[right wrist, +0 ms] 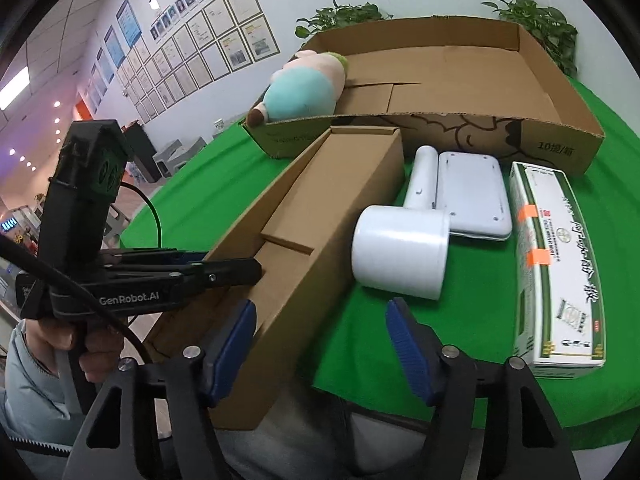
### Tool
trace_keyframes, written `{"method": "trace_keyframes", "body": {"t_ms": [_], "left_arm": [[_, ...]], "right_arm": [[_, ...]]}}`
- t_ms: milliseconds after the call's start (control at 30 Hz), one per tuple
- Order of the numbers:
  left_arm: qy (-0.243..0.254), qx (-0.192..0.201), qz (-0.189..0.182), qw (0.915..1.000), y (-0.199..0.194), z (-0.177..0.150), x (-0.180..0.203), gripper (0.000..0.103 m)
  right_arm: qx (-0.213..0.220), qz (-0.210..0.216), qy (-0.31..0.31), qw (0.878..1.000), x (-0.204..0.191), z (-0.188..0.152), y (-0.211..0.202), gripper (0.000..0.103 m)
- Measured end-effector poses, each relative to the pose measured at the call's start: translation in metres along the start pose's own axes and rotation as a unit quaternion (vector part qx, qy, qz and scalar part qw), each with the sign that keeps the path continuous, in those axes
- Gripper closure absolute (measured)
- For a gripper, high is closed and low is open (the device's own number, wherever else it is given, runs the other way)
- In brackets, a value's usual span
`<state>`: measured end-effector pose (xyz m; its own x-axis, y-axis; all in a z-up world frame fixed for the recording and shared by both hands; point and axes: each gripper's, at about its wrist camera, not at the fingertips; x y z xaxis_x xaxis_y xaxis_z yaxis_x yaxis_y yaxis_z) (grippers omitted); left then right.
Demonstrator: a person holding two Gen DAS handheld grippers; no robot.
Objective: Organize objects
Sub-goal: 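Grasp the long narrow cardboard box with the left gripper and lift it, then carry the narrow box into the large box and set it beside the pig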
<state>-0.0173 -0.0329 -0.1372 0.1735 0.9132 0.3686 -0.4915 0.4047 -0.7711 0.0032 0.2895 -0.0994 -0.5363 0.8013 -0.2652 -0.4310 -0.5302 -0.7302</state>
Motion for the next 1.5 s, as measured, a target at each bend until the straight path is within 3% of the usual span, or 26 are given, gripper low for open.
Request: {"method": "trace_keyframes", "body": {"t_ms": [67, 133, 167, 300, 400, 600, 867, 967, 1000, 1100, 1333, 1500], "left_arm": [[0.008, 0.003, 0.012, 0.9999, -0.001, -0.001, 0.005, 0.083], [0.011, 0.003, 0.017, 0.9998, -0.004, -0.006, 0.007, 0.083], [0.008, 0.005, 0.021, 0.9997, -0.006, -0.008, 0.008, 0.083], [-0.021, 0.017, 0.043, 0.9987, -0.017, -0.020, 0.004, 0.083], [-0.038, 0.025, 0.057, 0.9974, -0.021, -0.024, 0.004, 0.084], [-0.069, 0.048, 0.055, 0.9949, -0.028, -0.032, -0.007, 0.085], [-0.048, 0.048, 0.065, 0.9955, -0.028, -0.033, 0.002, 0.087], [-0.029, 0.057, 0.076, 0.9950, -0.031, -0.032, 0.012, 0.088], [-0.020, 0.069, 0.076, 0.9945, -0.037, -0.030, 0.018, 0.088], [0.012, 0.102, 0.087, 0.9910, -0.051, -0.021, 0.037, 0.088], [0.072, 0.179, 0.076, 0.9782, -0.083, 0.012, 0.082, 0.088], [0.105, 0.236, 0.057, 0.9645, -0.105, 0.040, 0.114, 0.088]], "right_arm": [[-0.003, -0.010, -0.008, 1.000, -0.008, 0.002, 0.004, 0.054], [-0.008, -0.019, -0.024, 1.000, -0.021, 0.003, 0.009, 0.073], [-0.013, -0.021, -0.029, 0.999, -0.026, 0.004, 0.012, 0.075], [-0.026, -0.018, -0.032, 0.999, -0.037, 0.006, 0.021, 0.075], [-0.031, -0.006, -0.038, 0.999, -0.045, 0.007, 0.028, 0.065], [-0.038, -0.012, -0.075, 0.996, -0.055, 0.011, 0.035, 0.067], [-0.030, -0.038, -0.063, 0.997, -0.056, 0.003, 0.034, 0.074], [-0.013, -0.059, -0.060, 0.996, -0.056, 0.001, 0.027, 0.079], [-0.003, -0.069, -0.060, 0.996, -0.055, 0.002, 0.021, 0.084], [0.035, -0.076, -0.053, 0.995, -0.054, 0.009, 0.001, 0.085], [0.136, -0.106, -0.050, 0.984, -0.052, 0.041, -0.059, 0.086], [0.200, -0.136, -0.056, 0.969, -0.048, 0.075, -0.102, 0.088]]}}
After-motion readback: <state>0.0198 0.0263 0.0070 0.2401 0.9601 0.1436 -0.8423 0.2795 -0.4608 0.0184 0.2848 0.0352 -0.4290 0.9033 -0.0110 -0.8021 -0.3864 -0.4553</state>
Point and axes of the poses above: each gripper's, at about its wrist camera, not at the fingertips, and y roughly the way its jaws point, x to its right, z to its top, and after that the axes turned 1 degree about -z, right-handed
